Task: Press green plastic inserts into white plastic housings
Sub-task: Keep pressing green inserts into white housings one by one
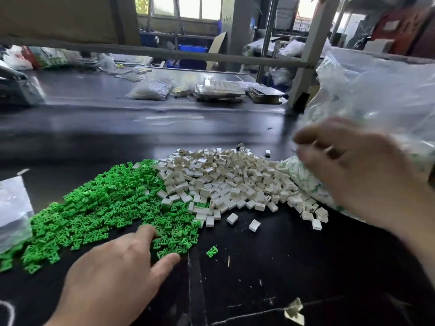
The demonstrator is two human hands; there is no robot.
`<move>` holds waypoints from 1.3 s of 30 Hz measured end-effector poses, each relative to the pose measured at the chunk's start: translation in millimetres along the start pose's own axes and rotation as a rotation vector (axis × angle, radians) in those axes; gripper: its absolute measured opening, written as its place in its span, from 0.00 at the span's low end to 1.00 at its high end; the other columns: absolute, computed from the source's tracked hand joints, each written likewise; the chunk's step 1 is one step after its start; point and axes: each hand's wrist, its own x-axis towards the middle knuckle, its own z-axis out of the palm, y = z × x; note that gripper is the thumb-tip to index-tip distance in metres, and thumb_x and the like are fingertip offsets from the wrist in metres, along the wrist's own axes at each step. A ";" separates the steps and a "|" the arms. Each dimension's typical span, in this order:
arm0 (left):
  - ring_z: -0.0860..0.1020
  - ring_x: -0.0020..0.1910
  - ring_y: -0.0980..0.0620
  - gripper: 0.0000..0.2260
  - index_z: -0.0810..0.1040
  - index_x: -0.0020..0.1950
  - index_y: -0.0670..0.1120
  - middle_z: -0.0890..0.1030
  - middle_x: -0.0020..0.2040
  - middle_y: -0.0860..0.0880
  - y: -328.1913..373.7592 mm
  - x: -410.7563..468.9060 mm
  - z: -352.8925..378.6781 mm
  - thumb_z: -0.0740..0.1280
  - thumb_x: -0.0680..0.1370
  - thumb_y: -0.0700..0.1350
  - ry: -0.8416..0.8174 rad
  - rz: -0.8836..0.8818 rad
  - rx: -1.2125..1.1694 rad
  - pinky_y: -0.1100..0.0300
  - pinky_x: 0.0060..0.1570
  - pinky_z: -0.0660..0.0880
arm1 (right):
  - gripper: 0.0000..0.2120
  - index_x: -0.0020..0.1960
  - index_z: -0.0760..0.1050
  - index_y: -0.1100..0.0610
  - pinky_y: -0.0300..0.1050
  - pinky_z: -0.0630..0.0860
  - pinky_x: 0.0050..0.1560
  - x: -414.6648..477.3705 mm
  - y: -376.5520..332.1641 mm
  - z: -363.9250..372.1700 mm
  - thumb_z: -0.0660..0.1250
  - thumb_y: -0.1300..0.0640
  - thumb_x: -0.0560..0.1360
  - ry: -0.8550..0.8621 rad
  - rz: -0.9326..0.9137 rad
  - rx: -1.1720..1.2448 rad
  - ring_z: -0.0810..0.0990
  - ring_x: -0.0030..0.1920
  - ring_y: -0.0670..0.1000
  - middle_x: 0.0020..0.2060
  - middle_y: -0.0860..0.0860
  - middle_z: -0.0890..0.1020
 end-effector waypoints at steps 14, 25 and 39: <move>0.78 0.51 0.54 0.28 0.62 0.60 0.59 0.79 0.53 0.58 -4.8 6.7 15.4 0.56 0.69 0.76 -0.188 -0.051 0.162 0.57 0.41 0.74 | 0.15 0.56 0.69 0.55 0.49 0.65 0.40 -48.2 -22.6 161.5 0.62 0.44 0.80 -0.667 -0.018 -0.140 0.79 0.52 0.61 0.51 0.55 0.81; 0.74 0.56 0.59 0.23 0.66 0.67 0.62 0.73 0.56 0.61 7.7 7.3 29.4 0.57 0.75 0.69 -0.085 0.118 0.035 0.63 0.48 0.72 | 0.11 0.57 0.72 0.54 0.48 0.67 0.37 -21.9 -9.7 173.6 0.60 0.48 0.82 -0.615 0.032 -0.232 0.79 0.48 0.59 0.46 0.52 0.79; 0.75 0.40 0.59 0.07 0.74 0.49 0.57 0.78 0.42 0.59 9.6 8.4 27.4 0.65 0.75 0.57 0.049 0.129 -0.233 0.63 0.38 0.69 | 0.07 0.45 0.64 0.53 0.49 0.67 0.40 -33.9 -1.7 171.2 0.55 0.56 0.82 -0.522 0.049 -0.156 0.79 0.44 0.59 0.37 0.48 0.71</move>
